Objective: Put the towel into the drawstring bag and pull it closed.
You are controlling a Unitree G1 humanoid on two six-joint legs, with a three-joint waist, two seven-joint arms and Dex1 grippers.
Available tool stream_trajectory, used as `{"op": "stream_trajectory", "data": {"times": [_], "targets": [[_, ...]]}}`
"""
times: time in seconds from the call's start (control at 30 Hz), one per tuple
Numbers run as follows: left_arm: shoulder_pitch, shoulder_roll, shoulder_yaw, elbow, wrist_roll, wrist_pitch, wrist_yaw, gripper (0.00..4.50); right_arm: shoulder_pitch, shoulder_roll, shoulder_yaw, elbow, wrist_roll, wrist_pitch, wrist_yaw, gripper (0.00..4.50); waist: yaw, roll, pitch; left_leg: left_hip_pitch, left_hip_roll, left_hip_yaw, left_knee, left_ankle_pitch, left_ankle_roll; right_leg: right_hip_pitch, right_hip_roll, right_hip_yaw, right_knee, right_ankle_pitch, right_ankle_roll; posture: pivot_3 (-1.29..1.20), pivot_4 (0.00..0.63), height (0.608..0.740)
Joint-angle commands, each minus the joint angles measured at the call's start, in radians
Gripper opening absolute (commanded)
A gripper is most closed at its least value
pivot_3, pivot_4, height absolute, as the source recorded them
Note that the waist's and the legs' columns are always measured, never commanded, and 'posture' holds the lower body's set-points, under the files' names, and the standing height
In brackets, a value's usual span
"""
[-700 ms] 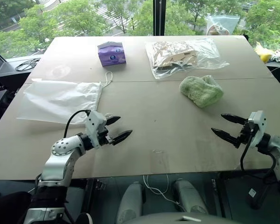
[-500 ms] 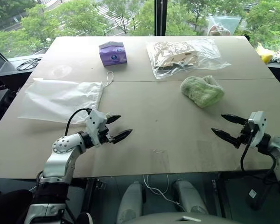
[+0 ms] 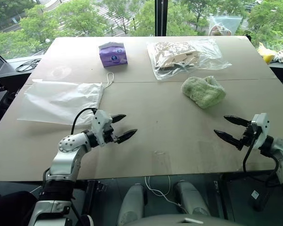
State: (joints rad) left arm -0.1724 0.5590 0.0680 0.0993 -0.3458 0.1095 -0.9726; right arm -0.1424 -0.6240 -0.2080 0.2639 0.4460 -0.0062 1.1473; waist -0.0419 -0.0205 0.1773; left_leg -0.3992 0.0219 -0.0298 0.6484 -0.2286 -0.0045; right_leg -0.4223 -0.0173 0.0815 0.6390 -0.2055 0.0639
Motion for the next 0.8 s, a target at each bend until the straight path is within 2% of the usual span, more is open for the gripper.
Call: {"op": "stream_trajectory", "data": {"times": [0.03, 0.23, 0.5, 0.63, 0.8], "targets": [[-0.002, -0.022, 0.010, -0.062, -0.015, 0.019, 0.043, 4.45, -0.012, -0.003, -0.015, -0.008, 0.004, -0.022, 0.002, 4.47, 0.000, 0.000, 0.000, 0.000, 0.000, 0.000, 0.000, 0.000, 0.000, 0.000, 0.000, 0.000, 0.000, 0.000, 0.000, 0.00, 0.150, 0.740], [-0.018, -0.119, 0.046, -0.174, 0.038, 0.126, 0.336, 4.45, -0.049, 0.000, 0.011, -0.108, 0.028, 0.026, 0.002, 4.47, 0.000, 0.000, 0.000, 0.000, 0.000, 0.000, 0.000, 0.000, 0.000, 0.000, 0.000, 0.000, 0.001, 0.000, 0.000, 0.00, 0.150, 0.740], [-0.057, -0.323, 0.072, -0.299, 0.194, 0.186, 0.791, 4.45, -0.126, 0.045, 0.039, -0.201, 0.100, 0.081, 0.021, 4.47, 0.002, 0.000, 0.000, 0.000, -0.001, -0.002, 0.001, 0.000, 0.000, 0.001, 0.000, 0.000, 0.002, 0.001, 0.001, 0.00, 0.150, 0.740], [-0.067, -0.361, 0.060, -0.319, 0.320, 0.214, 0.955, 4.45, -0.153, 0.061, 0.037, -0.219, 0.137, 0.125, 0.019, 4.47, 0.002, -0.001, 0.000, 0.000, -0.001, -0.002, 0.001, 0.000, 0.000, 0.001, 0.000, -0.001, 0.002, 0.002, 0.004, 0.00, 0.150, 0.740], [-0.090, -0.369, 0.116, -0.261, 0.363, 0.283, 1.066, 4.45, -0.159, 0.064, 0.039, -0.210, 0.135, 0.134, 0.027, 4.47, 0.001, -0.001, 0.000, 0.000, -0.001, -0.003, 0.001, 0.000, 0.000, 0.001, 0.000, -0.001, 0.002, 0.002, 0.004, 0.00, 0.150, 0.740]]}}
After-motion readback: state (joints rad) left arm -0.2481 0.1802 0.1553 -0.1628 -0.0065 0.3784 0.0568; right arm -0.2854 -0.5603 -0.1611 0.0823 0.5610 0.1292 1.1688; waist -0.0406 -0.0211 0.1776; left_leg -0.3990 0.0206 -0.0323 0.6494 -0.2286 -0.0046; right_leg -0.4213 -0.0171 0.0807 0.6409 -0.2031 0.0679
